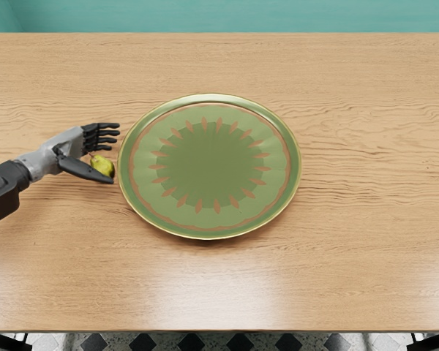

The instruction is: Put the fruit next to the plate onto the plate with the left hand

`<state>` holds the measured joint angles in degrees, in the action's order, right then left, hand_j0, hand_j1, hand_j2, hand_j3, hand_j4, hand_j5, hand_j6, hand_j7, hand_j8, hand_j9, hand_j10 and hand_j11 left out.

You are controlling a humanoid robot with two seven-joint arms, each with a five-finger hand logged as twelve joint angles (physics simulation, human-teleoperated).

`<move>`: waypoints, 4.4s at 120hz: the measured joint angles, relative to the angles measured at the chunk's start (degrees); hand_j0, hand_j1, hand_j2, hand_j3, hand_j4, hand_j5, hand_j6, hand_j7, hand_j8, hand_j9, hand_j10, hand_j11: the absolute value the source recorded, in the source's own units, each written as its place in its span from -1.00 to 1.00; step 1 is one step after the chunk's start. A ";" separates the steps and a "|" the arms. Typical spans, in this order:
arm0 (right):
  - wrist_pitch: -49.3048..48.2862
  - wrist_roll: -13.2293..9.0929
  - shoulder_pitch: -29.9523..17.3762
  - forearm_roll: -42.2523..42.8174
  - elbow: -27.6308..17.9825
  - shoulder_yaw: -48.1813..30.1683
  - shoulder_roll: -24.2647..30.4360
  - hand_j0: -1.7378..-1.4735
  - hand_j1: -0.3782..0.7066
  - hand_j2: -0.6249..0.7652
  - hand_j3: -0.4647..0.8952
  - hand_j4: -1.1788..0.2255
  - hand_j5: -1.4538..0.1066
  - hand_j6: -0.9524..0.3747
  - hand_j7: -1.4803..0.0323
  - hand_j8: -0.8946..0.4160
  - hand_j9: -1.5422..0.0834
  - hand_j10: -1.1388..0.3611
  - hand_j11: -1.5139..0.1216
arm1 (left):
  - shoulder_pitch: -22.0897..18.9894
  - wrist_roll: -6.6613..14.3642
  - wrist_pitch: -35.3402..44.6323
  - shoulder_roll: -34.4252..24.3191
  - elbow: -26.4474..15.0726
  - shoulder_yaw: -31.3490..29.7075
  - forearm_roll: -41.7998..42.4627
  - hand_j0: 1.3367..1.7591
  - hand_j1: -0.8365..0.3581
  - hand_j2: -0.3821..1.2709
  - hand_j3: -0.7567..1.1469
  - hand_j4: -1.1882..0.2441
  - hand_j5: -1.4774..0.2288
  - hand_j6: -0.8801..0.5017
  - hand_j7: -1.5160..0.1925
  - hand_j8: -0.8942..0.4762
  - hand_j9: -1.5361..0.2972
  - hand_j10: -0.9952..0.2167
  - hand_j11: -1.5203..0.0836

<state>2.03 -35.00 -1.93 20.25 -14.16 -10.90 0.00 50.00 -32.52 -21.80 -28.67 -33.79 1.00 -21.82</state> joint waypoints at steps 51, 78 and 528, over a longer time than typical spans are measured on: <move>0.00 0.00 0.00 0.00 -0.01 0.00 0.00 -0.40 -0.95 -0.10 -0.32 0.68 0.86 0.44 0.96 0.37 0.90 0.52 0.85 | 0.00 0.06 0.81 -0.07 -0.03 -1.04 0.08 0.52 0.23 -0.43 -0.20 0.10 0.14 -0.31 0.19 -0.28 0.13 -0.01 0.27; 0.00 0.00 0.00 0.02 -0.01 0.00 0.00 -0.40 -0.95 -0.10 -0.32 0.68 0.86 0.44 0.96 0.37 0.90 0.52 0.85 | 0.00 0.05 0.70 -0.08 -0.01 -1.26 0.38 0.52 0.10 -0.40 -0.20 -0.02 0.02 -0.43 0.07 -0.40 0.02 -0.15 0.15; 0.00 0.00 0.00 0.03 -0.01 0.00 0.00 -0.40 -0.95 -0.10 -0.32 0.68 0.86 0.44 0.96 0.37 0.90 0.52 0.85 | 8.58 0.80 -7.35 3.00 -9.36 -2.23 3.78 0.51 -0.29 -0.27 -0.21 -0.31 -0.34 -0.73 -0.29 -0.53 -0.33 -0.22 -0.25</move>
<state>2.02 -35.00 -1.93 20.27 -14.17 -10.90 0.00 58.58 -31.72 -29.14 -25.67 -43.15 -1.23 -18.04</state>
